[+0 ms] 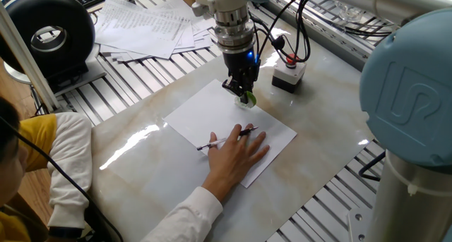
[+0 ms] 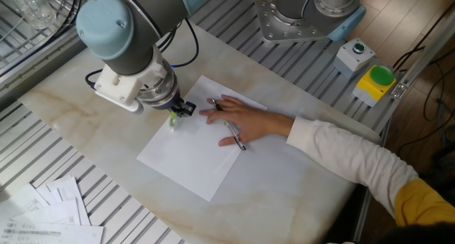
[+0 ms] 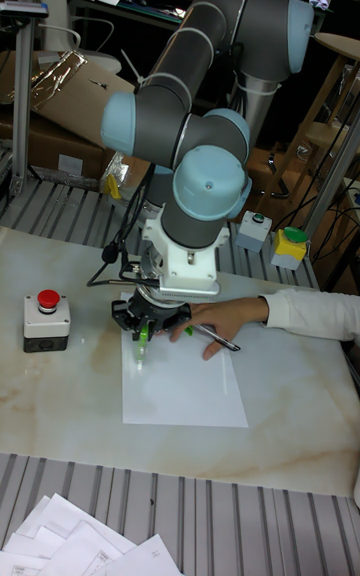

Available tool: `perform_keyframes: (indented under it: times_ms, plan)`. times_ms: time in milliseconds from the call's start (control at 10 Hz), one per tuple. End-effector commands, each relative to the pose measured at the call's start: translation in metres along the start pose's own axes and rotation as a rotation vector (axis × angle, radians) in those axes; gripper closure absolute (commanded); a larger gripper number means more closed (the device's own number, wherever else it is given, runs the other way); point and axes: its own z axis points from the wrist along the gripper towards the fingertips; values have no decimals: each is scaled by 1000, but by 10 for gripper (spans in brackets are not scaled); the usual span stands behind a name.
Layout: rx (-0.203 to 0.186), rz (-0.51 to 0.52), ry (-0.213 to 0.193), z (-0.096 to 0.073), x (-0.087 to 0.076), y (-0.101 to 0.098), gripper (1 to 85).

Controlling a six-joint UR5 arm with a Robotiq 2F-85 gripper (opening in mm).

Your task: Use the correction tape on paper

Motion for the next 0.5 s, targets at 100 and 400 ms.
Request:
perform_keyframes:
  times_ms: [100,400]
  plan:
    - [-12,-1,-3,3,6,-1,847]
    - [-8,5,-2,3,6,1,847]
